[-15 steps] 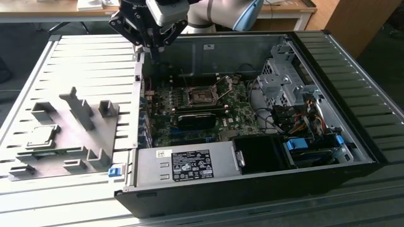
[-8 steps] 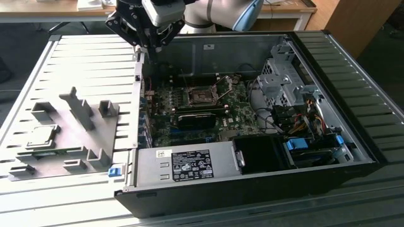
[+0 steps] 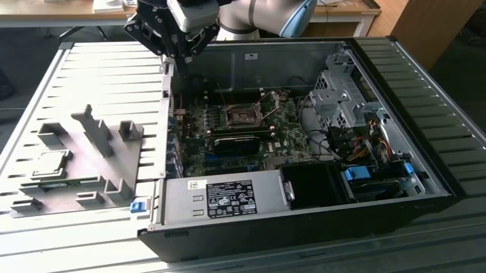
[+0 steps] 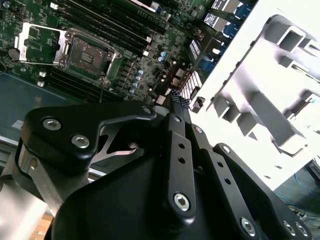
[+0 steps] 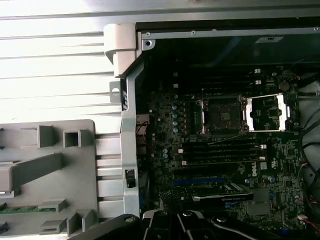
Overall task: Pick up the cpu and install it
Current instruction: 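Reach for the cpu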
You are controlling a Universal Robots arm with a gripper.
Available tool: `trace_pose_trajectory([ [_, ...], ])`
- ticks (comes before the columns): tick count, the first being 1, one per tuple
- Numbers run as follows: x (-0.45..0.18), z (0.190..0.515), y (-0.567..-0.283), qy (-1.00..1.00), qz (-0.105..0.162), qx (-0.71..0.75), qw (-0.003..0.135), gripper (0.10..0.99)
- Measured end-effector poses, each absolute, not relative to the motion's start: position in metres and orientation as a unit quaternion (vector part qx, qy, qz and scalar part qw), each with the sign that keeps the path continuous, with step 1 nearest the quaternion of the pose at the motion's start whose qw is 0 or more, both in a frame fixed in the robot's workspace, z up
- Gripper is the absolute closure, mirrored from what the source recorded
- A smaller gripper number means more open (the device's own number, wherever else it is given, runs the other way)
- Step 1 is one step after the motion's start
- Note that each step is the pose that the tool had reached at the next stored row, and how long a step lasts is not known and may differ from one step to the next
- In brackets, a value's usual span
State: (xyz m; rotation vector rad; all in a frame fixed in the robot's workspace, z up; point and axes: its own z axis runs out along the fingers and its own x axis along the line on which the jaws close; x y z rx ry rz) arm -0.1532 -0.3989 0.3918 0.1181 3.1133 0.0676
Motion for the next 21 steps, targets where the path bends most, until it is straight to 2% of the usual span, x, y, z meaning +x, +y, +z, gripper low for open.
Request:
trace_pose_trajectory([
  [21, -0.162, 0.3912, -0.3989, 0.999, 0.022, 0.038, 0.013, 0.98],
])
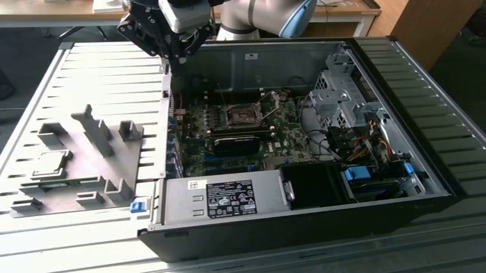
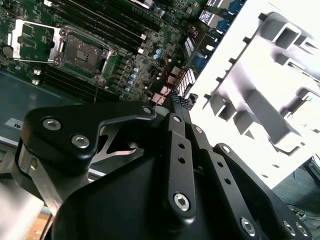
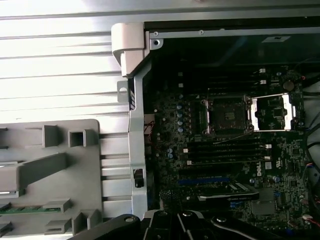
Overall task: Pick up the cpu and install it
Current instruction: 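Reach for the cpu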
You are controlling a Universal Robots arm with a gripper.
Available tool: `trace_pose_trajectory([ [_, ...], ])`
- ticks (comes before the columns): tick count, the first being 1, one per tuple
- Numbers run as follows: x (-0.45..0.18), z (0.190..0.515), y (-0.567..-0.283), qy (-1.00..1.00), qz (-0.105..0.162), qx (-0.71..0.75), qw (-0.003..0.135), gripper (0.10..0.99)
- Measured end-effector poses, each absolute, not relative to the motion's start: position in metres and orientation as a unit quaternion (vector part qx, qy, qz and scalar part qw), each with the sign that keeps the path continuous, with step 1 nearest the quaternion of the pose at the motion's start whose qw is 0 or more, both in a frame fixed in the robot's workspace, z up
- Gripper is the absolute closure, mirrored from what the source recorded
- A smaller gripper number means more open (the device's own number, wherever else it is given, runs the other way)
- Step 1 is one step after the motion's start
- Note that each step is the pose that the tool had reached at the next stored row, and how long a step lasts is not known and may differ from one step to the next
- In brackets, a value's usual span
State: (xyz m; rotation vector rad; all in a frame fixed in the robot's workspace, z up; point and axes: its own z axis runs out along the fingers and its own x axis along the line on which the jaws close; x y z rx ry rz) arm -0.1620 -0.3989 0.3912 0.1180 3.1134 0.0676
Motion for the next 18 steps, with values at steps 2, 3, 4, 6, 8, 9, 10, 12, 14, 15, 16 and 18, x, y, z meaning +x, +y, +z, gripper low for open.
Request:
trace_pose_trajectory([
  [2, -0.163, 0.3912, -0.3989, 0.999, 0.022, 0.038, 0.013, 0.98],
  [3, -0.1635, 0.3911, -0.3989, 0.999, 0.022, 0.038, 0.013, 0.98],
  [4, -0.164, 0.3911, -0.3989, 0.999, 0.022, 0.038, 0.013, 0.98],
  [6, -0.165, 0.3911, -0.3989, 0.999, 0.022, 0.038, 0.013, 0.98],
  [8, -0.166, 0.391, -0.3989, 0.999, 0.022, 0.038, 0.013, 0.98],
  [9, -0.1664, 0.391, -0.3989, 0.999, 0.022, 0.038, 0.013, 0.98],
  [10, -0.1669, 0.3909, -0.3989, 0.999, 0.022, 0.038, 0.013, 0.98],
  [12, -0.1679, 0.3909, -0.3989, 0.999, 0.022, 0.038, 0.013, 0.98],
  [14, -0.169, 0.3908, -0.399, 0.999, 0.022, 0.038, 0.013, 0.98],
  [15, -0.1696, 0.3908, -0.3989, 0.999, 0.022, 0.038, 0.013, 0.98],
  [16, -0.1702, 0.3908, -0.3989, 0.999, 0.022, 0.038, 0.013, 0.98],
  [18, -0.1714, 0.3908, -0.3989, 0.999, 0.022, 0.038, 0.013, 0.98],
])
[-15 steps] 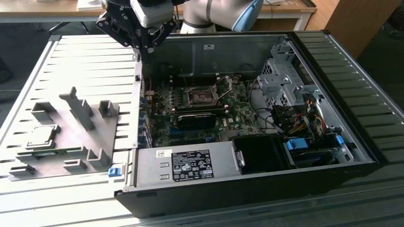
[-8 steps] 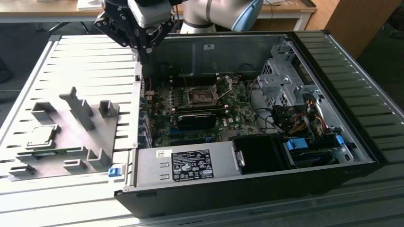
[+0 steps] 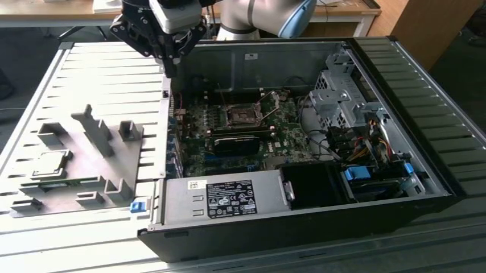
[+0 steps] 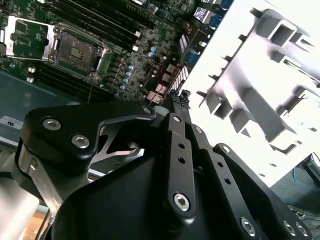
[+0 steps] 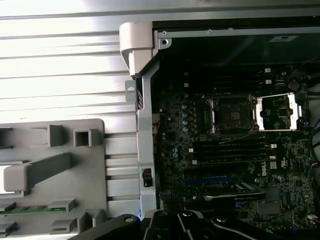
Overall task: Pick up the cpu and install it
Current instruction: 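Reach for the cpu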
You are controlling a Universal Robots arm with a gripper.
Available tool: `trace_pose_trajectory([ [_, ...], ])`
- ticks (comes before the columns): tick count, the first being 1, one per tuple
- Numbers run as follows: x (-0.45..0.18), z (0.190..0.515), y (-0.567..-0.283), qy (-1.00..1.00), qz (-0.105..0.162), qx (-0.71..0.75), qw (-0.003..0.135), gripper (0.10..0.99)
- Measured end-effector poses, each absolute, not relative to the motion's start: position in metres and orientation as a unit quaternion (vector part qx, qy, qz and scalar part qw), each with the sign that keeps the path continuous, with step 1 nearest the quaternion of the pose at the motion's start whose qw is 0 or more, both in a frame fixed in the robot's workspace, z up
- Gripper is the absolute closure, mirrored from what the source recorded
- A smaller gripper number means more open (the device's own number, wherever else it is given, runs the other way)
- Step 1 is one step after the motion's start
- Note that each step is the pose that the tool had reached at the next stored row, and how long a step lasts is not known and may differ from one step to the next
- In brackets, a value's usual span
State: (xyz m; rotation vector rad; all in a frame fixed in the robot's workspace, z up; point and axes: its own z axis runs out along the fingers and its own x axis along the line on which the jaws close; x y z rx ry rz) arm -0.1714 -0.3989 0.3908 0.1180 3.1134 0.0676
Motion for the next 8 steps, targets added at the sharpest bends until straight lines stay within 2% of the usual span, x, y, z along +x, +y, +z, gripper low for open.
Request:
trace_pose_trajectory([
  [8, -0.1778, 0.3906, -0.3989, 0.999, 0.022, 0.038, 0.013, 0.98],
])
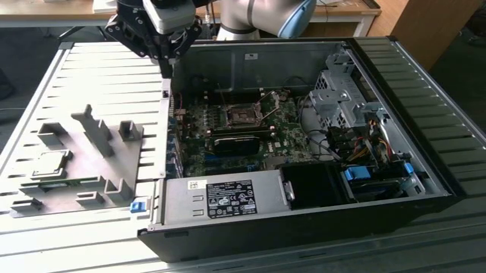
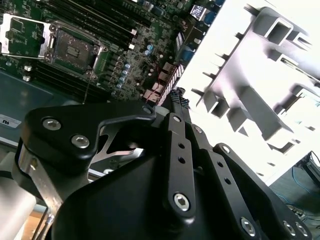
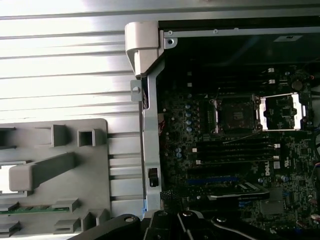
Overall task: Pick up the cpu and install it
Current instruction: 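Reach for the cpu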
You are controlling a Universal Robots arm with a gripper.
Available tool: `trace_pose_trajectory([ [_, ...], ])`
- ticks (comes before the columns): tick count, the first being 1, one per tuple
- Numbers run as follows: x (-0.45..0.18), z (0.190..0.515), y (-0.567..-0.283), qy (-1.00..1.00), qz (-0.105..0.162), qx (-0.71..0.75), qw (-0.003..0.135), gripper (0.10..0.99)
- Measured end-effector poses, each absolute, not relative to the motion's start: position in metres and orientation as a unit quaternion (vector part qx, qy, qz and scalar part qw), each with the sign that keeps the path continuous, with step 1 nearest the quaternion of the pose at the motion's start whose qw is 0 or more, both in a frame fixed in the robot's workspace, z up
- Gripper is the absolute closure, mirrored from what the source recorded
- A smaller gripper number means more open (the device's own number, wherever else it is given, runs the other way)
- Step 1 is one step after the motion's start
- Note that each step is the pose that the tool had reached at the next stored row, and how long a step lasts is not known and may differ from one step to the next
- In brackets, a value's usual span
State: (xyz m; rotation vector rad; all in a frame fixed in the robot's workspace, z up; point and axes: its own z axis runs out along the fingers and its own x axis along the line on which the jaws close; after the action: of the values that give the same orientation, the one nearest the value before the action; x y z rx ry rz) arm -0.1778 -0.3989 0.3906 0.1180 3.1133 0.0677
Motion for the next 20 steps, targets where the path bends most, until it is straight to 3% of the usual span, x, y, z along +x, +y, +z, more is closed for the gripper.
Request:
trace_pose_trajectory([
  [20, -0.192, 0.39, -0.399, 0.999, 0.022, 0.038, 0.013, 0.98],
])
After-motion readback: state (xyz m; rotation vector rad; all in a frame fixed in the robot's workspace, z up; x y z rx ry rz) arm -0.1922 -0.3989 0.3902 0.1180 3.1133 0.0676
